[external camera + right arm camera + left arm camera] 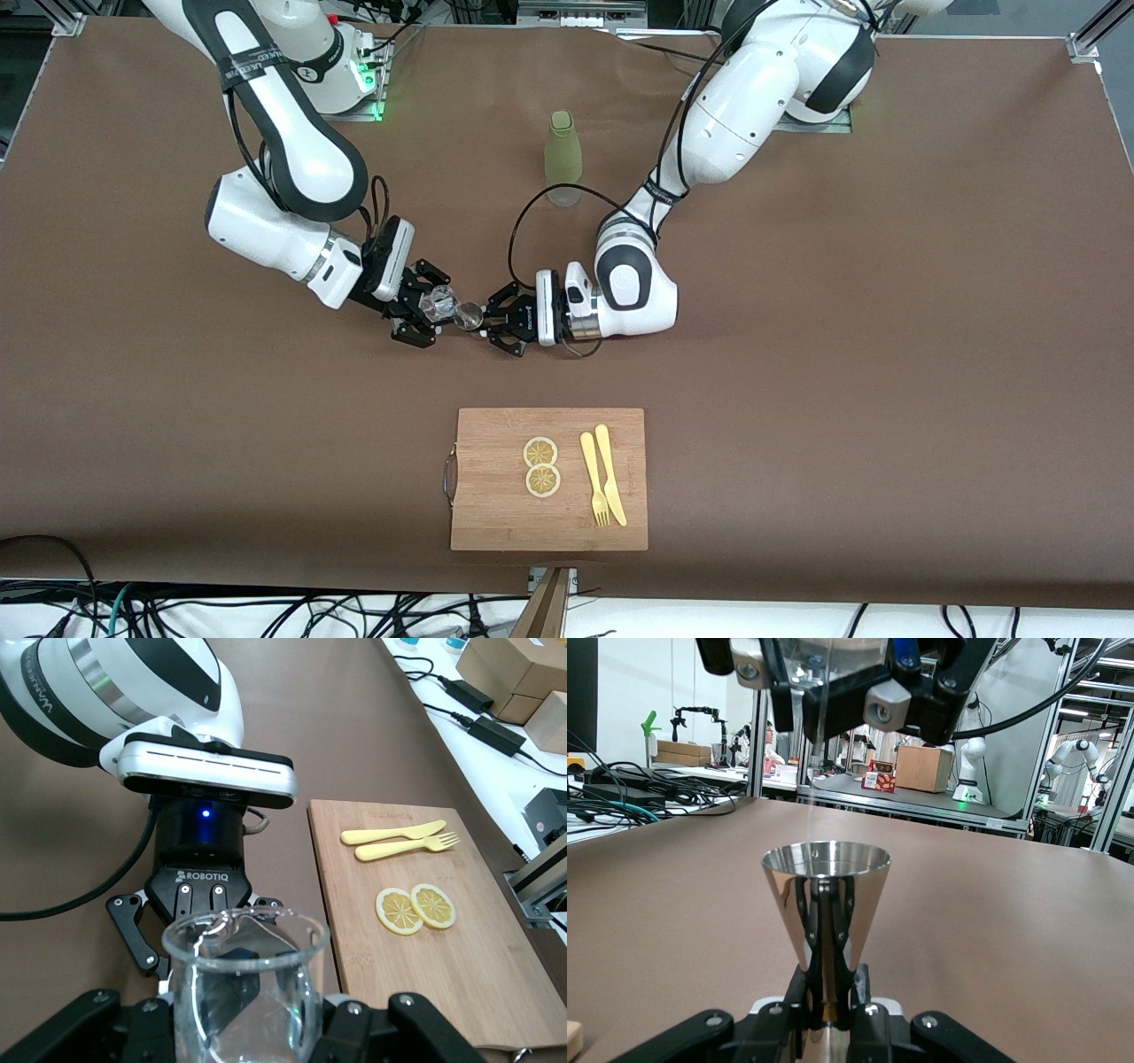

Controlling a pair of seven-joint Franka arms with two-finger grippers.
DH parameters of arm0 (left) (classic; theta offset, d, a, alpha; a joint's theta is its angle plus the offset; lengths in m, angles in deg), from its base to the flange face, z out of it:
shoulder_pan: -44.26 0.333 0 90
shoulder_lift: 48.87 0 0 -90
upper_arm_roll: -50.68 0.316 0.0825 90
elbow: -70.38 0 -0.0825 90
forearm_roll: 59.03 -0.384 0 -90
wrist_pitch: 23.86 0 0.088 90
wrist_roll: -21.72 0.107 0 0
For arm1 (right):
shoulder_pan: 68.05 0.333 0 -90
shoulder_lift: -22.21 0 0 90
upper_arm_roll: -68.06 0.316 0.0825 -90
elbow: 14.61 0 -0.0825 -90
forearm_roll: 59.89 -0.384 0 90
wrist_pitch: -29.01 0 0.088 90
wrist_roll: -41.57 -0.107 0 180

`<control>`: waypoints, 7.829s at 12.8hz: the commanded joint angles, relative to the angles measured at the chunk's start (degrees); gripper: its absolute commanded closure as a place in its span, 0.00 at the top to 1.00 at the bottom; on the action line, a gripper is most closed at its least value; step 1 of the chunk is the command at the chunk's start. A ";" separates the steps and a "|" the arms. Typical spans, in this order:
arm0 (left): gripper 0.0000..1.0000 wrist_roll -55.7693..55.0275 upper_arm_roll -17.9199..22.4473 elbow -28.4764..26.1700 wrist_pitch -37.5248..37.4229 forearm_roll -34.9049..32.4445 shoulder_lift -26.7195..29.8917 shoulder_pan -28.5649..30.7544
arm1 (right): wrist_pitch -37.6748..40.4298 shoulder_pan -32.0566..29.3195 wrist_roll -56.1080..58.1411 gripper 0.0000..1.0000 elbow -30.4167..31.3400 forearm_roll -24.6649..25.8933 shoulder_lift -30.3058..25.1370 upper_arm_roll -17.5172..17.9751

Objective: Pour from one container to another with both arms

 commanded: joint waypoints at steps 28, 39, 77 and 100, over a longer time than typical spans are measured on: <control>0.00 4.39 0.83 -8.07 -12.96 -8.13 6.08 11.09 | 32.75 -4.17 -1.66 0.12 1.98 -15.05 -4.00 -17.87; 0.00 10.89 6.35 -19.77 -38.69 -33.43 12.33 34.56 | 49.37 -10.06 26.80 0.14 -0.30 -14.07 17.08 -29.41; 1.00 -26.73 25.35 -9.40 -54.72 -67.82 19.69 47.51 | 42.88 -13.40 3.65 0.99 -5.05 12.81 12.36 -39.08; 1.00 -119.79 6.72 -6.50 -52.86 -107.64 53.98 39.85 | 59.91 -8.83 -86.42 0.98 -18.83 58.87 -11.02 -31.27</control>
